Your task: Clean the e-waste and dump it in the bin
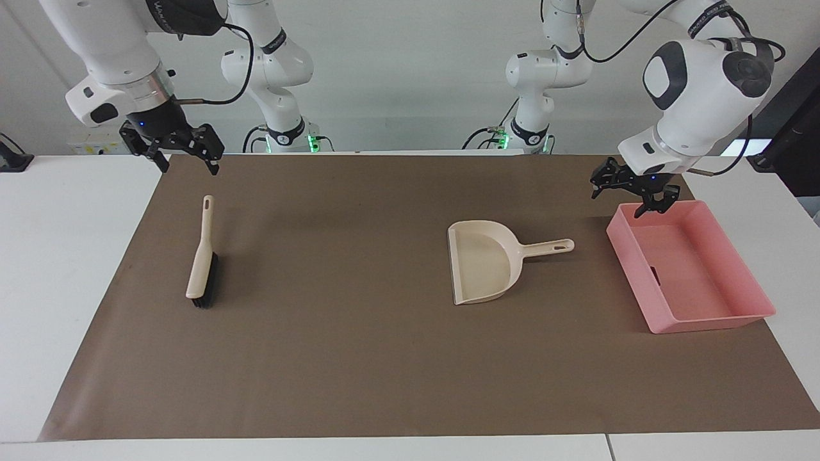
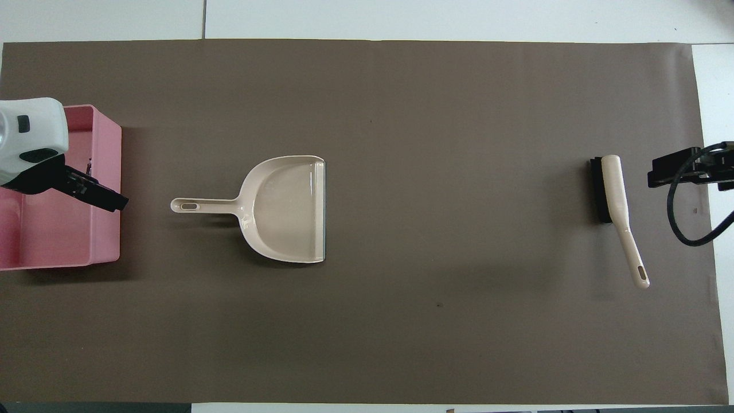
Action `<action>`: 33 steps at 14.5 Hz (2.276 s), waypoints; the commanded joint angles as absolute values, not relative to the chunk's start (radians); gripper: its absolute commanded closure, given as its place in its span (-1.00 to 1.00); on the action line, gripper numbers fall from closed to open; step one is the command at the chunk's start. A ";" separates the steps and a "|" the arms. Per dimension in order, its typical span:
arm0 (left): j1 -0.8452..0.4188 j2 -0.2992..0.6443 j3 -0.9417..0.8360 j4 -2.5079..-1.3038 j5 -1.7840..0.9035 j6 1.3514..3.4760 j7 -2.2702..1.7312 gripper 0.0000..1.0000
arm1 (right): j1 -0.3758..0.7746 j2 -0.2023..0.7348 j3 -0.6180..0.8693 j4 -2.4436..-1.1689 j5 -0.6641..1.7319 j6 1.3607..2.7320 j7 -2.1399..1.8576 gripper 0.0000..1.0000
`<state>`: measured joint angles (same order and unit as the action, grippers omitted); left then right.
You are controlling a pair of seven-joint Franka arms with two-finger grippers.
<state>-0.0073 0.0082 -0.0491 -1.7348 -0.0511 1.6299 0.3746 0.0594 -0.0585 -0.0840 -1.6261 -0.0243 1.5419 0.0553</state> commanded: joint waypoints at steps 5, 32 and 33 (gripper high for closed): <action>-0.018 0.012 0.020 -1.569 -0.041 1.467 0.101 -1.00 | 0.043 -0.066 -0.075 -1.637 -0.009 1.546 0.034 -0.98; -0.074 0.025 0.021 -1.442 -0.023 1.355 0.097 -1.00 | 0.043 -0.066 -0.075 -1.635 -0.009 1.546 0.034 -0.98; -0.072 0.025 0.021 -1.442 -0.020 1.355 0.098 -1.00 | 0.043 -0.066 -0.075 -1.637 -0.009 1.546 0.034 -0.98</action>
